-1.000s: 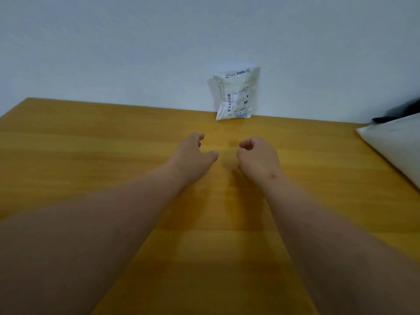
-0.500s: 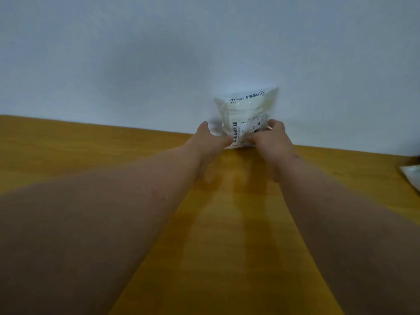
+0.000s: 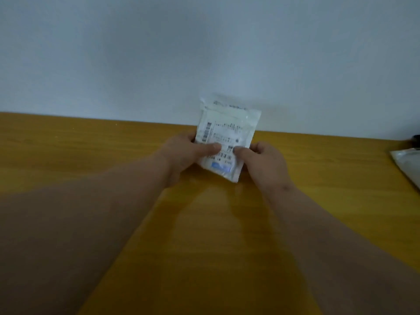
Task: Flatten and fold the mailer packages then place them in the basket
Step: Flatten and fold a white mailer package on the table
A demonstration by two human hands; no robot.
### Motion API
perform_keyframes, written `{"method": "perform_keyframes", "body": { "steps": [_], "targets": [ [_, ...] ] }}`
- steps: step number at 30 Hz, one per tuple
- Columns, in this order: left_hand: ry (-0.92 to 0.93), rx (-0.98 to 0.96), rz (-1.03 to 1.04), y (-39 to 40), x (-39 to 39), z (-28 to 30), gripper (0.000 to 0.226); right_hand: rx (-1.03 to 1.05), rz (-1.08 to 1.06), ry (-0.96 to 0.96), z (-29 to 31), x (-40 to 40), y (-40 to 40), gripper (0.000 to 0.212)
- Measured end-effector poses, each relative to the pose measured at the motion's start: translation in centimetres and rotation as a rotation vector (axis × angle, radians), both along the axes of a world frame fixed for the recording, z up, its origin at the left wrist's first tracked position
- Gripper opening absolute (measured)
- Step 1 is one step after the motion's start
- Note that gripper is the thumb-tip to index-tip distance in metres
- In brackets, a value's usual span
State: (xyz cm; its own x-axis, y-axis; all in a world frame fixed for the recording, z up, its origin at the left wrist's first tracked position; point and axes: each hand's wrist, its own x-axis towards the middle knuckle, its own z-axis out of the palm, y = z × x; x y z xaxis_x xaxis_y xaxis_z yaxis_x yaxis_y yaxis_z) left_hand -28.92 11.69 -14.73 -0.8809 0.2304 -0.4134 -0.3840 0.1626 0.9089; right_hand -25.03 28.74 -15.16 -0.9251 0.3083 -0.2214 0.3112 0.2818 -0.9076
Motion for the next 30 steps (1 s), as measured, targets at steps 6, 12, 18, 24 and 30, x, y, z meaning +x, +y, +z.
{"method": "perform_keyframes", "body": {
  "steps": [6,12,18,24,30],
  "targets": [
    [-0.177,-0.540,-0.672,-4.4,6.1,2.9,0.024,0.589,-0.039,0.325,0.6,7.6,-2.6,0.055],
    [0.105,-0.929,-0.594,-7.0,11.7,3.3,0.079,0.863,0.517,0.345,-1.5,16.6,-8.1,0.054],
    [0.585,-1.017,-0.585,-7.2,18.0,1.8,0.061,0.968,0.590,0.214,-3.6,18.6,-8.3,0.060],
    [0.446,-1.099,-0.709,-7.9,20.1,-1.5,0.064,1.112,0.617,0.181,-4.6,19.7,-8.9,0.062],
    [0.482,-1.128,-0.689,-7.7,20.5,-2.6,0.067,1.074,0.669,0.162,-4.6,19.9,-8.9,0.065]
  ]
}}
